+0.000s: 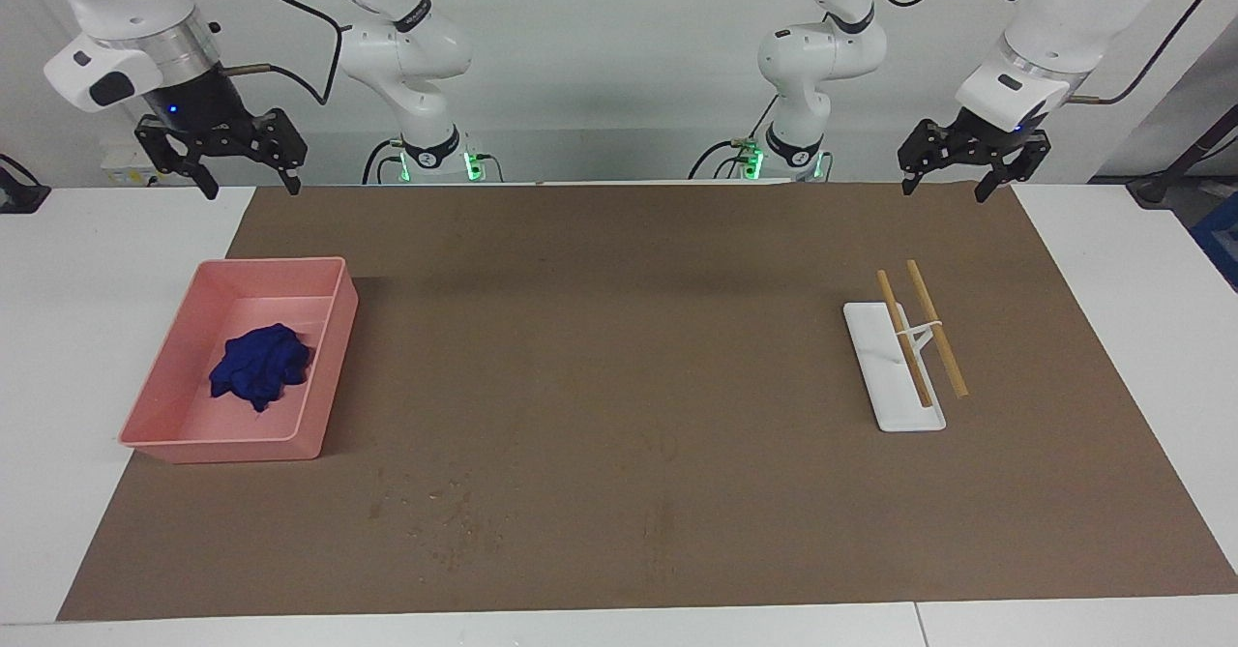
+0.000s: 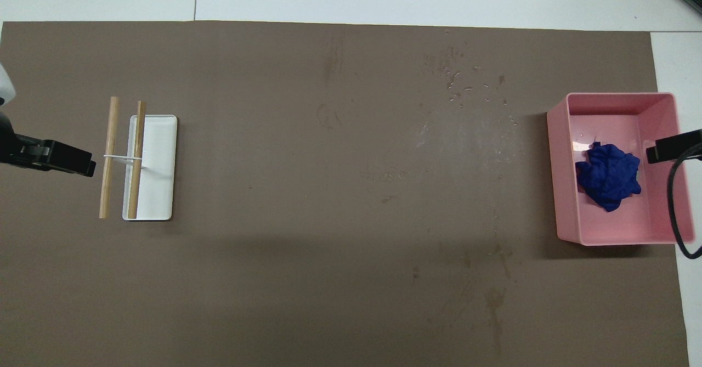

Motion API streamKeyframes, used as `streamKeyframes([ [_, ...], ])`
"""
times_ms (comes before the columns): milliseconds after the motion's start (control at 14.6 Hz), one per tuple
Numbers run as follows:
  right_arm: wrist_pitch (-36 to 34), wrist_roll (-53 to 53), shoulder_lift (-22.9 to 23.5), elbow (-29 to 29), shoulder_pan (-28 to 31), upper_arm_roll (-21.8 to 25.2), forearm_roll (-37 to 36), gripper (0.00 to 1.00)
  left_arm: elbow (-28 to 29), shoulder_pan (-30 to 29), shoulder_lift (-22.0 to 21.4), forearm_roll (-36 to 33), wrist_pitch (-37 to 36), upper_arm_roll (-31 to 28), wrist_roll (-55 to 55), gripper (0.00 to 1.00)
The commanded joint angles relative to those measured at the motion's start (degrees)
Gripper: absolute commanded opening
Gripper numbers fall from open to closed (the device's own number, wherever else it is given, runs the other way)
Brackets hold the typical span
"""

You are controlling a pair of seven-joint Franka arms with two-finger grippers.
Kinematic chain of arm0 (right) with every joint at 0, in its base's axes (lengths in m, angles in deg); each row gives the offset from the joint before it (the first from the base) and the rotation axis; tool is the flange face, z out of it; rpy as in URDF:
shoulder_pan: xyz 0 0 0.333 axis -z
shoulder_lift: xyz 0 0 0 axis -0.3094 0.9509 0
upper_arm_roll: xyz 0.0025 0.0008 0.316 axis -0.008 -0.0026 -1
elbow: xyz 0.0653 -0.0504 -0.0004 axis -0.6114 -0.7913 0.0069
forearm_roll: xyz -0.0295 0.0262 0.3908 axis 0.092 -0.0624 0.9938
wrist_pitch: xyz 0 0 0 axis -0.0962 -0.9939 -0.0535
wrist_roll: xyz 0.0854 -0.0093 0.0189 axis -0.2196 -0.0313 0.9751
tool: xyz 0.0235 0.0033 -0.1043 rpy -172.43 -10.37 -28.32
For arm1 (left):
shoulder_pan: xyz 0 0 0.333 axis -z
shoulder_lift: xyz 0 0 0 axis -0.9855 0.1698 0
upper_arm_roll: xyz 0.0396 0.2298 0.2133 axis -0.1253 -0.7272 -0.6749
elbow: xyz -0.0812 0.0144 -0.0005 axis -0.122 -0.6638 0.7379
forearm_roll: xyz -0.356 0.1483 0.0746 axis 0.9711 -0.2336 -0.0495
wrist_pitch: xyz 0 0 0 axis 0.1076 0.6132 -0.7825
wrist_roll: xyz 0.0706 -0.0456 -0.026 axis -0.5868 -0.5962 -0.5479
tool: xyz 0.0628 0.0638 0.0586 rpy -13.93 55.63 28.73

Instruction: Wipe water with towel using both arms

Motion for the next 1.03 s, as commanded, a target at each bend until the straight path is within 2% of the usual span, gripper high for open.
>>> streamKeyframes([
  [0, 0.5, 0.0, 0.1, 0.2, 0.3, -0.2, 0.5, 1.00, 1.3, -0.4, -1.4, -0.6, -0.5, 0.1, 0.3, 1.00],
  [960, 0.5, 0.1, 0.1, 0.2, 0.4, -0.1, 2.1, 1.00, 1.3, -0.4, -1.4, -0.7, -0.4, 0.1, 0.3, 1.00],
])
